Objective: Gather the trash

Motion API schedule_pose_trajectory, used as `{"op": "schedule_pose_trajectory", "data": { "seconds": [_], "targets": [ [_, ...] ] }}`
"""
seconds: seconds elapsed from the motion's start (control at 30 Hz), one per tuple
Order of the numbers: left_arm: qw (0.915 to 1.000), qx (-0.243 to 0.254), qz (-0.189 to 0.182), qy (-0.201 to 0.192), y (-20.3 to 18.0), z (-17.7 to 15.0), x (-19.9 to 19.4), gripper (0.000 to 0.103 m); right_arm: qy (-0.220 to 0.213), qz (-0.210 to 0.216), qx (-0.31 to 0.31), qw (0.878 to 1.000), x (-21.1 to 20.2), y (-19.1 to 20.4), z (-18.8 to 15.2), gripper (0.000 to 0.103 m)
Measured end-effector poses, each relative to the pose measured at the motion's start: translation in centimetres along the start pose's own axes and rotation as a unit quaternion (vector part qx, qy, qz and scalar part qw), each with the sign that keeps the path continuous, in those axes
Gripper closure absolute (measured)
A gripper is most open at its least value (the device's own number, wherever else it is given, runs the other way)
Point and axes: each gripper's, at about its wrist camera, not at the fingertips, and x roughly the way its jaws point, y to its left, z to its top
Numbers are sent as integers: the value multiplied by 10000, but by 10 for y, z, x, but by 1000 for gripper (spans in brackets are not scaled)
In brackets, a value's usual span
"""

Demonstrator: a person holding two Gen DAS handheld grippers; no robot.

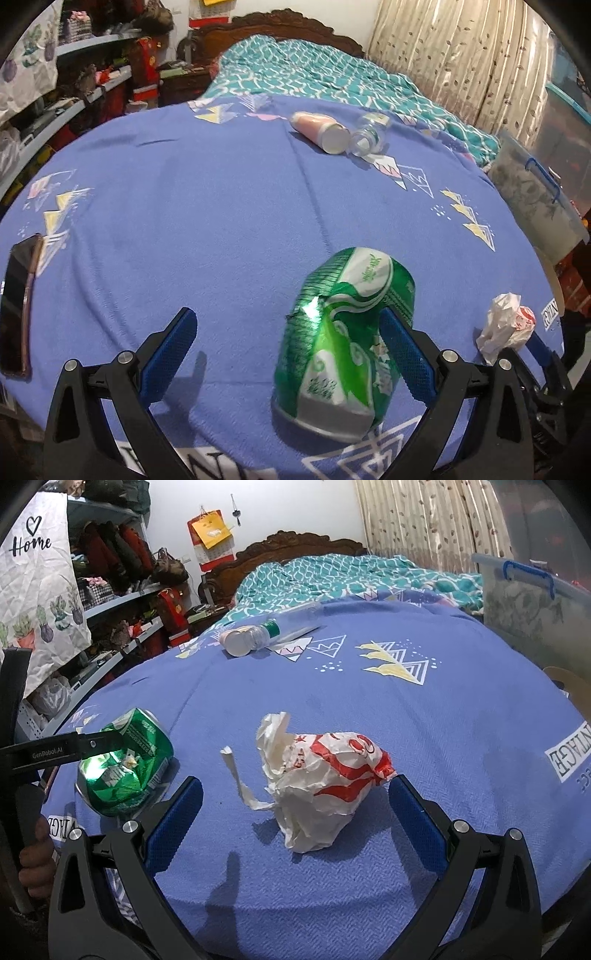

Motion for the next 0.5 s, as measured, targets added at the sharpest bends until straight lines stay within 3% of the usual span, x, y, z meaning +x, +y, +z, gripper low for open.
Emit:
{"op": "schedule_pose_trajectory", "data": {
  "seconds": [0.5],
  "targets": [
    [9974,227,-539,420,-16,-12,25,9,303,-96,167,9994,21,-10,-3,3]
  ]
}}
